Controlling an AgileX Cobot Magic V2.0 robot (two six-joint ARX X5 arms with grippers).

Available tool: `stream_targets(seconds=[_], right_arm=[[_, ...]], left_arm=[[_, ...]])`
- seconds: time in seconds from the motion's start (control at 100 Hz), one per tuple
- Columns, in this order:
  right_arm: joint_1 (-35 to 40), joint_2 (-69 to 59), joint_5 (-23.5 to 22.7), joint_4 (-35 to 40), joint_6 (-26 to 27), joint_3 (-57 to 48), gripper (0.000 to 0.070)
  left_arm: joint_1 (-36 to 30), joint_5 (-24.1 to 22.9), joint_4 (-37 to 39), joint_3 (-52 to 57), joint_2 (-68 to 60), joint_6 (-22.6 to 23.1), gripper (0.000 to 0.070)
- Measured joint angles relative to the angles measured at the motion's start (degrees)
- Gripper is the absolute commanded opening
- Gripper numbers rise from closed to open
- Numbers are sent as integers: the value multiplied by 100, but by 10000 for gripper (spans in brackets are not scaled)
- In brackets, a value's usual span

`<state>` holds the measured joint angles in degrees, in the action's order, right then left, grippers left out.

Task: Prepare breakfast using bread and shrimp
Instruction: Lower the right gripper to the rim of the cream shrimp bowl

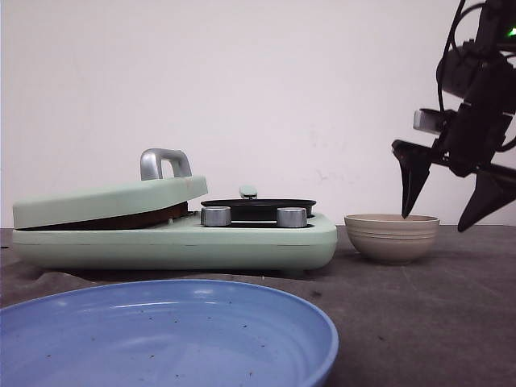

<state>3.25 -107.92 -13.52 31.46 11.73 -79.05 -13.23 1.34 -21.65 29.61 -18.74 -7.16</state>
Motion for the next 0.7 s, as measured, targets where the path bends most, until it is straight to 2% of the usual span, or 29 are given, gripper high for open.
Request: stream_targets(seconds=[0.15,0.24,0.6,0.64,0.7], right_arm=[[-9,-186,-20,-70,0,0,515],[-9,-269,-22,-107,0,0,462],[-9,-404,-149,-245,0,-20,446],[-9,-448,-146,-240,0,-20,417],[-9,-503,-149,-247,0,-20,314]], left_arm=[[0,-2,0,0,0,0,393],[0,-2,0,0,0,0,393],[0,0,0,0,0,0,393],[0,0,0,0,0,0,393],[0,-2,0,0,0,0,393]])
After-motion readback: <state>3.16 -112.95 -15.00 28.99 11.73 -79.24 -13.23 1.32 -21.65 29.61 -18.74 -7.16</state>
